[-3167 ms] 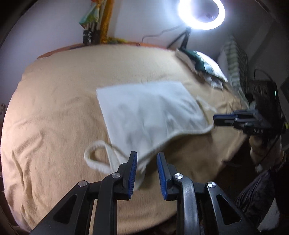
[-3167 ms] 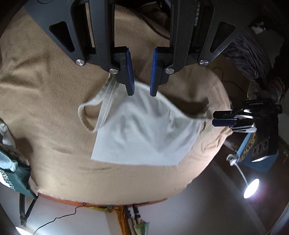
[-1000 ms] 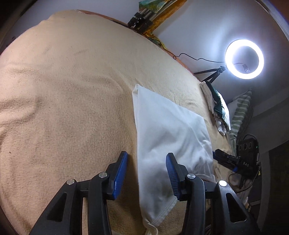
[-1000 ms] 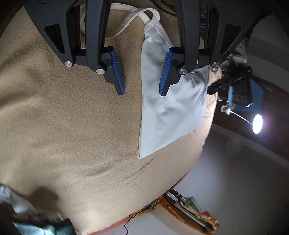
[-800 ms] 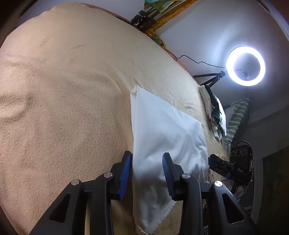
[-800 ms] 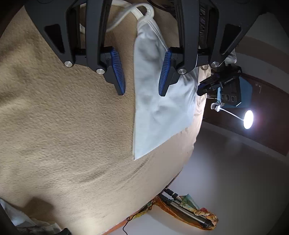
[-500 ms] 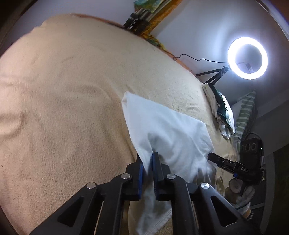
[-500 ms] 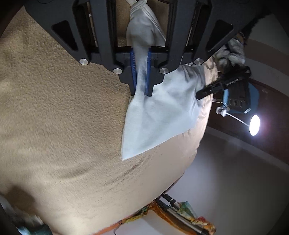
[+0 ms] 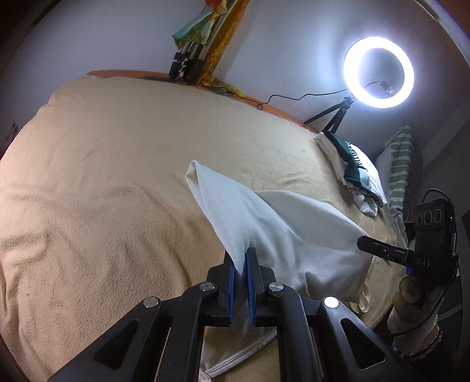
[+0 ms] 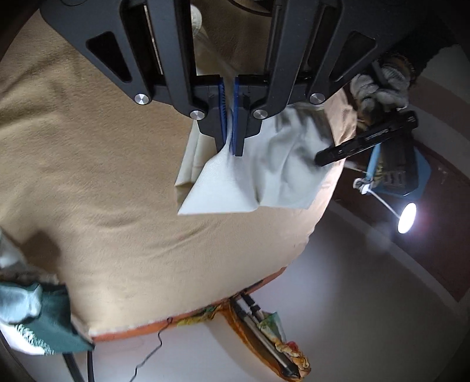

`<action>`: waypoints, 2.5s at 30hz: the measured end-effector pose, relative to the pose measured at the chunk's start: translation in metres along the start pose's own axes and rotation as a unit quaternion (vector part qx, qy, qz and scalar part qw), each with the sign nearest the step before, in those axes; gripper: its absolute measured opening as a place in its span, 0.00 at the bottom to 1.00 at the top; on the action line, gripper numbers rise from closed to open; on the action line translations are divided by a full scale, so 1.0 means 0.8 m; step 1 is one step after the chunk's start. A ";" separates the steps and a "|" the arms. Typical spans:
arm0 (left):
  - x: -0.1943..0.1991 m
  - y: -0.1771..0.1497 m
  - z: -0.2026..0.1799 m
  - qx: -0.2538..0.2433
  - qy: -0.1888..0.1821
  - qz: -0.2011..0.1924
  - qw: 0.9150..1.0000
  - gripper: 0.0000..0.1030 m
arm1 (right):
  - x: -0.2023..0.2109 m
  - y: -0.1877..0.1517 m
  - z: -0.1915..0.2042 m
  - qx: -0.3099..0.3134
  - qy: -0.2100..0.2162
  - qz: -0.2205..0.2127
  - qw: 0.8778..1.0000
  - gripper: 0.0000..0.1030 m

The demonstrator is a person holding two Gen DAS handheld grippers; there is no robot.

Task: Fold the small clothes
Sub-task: 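Lift the folded camisole with both tools and carry it toward the ring light, then lower the folded camisole onto the stack by the wall and open both tools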

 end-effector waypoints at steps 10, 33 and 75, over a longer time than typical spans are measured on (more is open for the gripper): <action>-0.019 -0.019 0.044 0.049 -0.005 0.031 0.998 0.04 | -0.046 -0.019 -0.046 -0.061 0.005 0.053 0.997 0.26; 0.027 0.049 -0.052 -0.048 -0.006 -0.048 0.998 0.03 | 0.030 0.026 0.042 0.073 -0.064 -0.061 0.993 0.08; -0.311 0.271 -0.438 -0.222 0.011 -0.101 0.970 0.03 | 0.260 0.301 -0.319 0.053 -0.331 -0.196 0.922 0.08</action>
Point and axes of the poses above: each gripper's, at about its wrist camera, not at the fingertips, and x roughly against the way its jaws point, z to its left, y to its top, the point moved 9 cm from there along -x, roughly the way its jaws point, and after that the axes turned 5 degrees about -x, right-handed, at the moved point
